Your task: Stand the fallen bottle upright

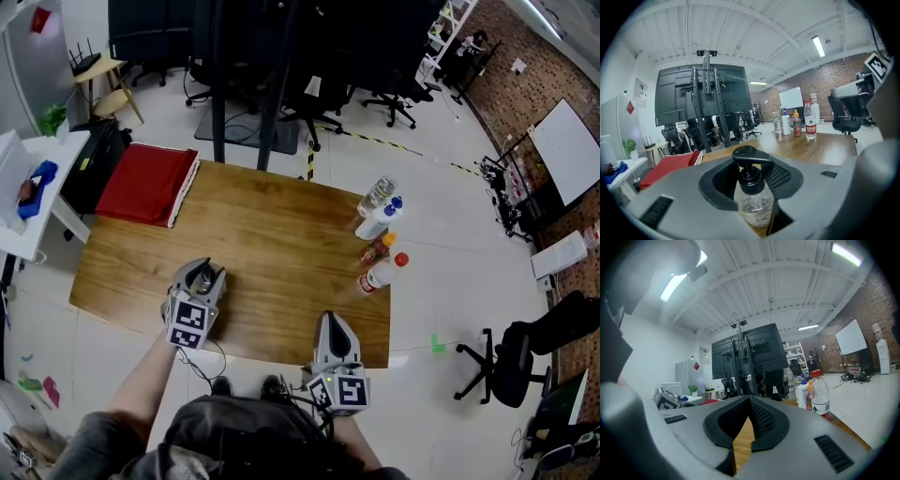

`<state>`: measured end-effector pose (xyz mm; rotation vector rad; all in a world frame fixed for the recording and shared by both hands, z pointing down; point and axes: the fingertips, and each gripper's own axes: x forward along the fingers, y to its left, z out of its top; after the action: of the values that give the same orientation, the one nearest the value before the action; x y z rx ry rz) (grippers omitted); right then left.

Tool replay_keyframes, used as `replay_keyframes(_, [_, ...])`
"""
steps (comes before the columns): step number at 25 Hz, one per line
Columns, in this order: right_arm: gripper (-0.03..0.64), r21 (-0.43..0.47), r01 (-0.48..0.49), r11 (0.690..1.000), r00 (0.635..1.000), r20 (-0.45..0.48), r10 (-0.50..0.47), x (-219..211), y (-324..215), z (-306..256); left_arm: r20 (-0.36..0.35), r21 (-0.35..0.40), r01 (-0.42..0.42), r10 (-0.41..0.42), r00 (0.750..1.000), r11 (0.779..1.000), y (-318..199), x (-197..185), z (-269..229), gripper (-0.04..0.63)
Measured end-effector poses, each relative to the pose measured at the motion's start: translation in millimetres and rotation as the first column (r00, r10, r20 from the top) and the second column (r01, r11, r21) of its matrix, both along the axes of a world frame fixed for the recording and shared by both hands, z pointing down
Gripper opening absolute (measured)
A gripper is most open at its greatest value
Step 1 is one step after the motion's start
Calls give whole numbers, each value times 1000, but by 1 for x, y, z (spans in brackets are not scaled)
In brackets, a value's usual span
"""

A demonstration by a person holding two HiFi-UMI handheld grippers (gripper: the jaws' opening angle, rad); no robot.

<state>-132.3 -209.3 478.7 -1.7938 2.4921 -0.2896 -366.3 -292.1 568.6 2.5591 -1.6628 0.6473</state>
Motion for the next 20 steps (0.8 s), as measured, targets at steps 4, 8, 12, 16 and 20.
replay_keyframes(4, [0, -7, -9, 1000, 1000, -5, 9, 2, 8, -1, 37, 69, -1, -2, 999, 998, 3, -1, -2, 183])
replay_keyframes(8, [0, -9, -14, 1000, 1000, -10, 14, 1, 14, 0, 61, 63, 25, -29, 998, 998, 6, -7, 3, 240])
replay_keyframes(12, [0, -7, -9, 1000, 1000, -10, 9, -3, 18, 2, 24, 69, 21, -23, 999, 997, 7, -6, 2, 301])
replay_keyframes(16, [0, -14, -5, 1000, 1000, -8, 5, -3, 22, 4, -16, 60, 34, -33, 999, 998, 14, -6, 0, 356])
replay_keyframes(20, [0, -16, 10, 1000, 1000, -9, -11, -11, 25, 5, -17, 58, 39, -38, 999, 998, 22, -10, 1, 360])
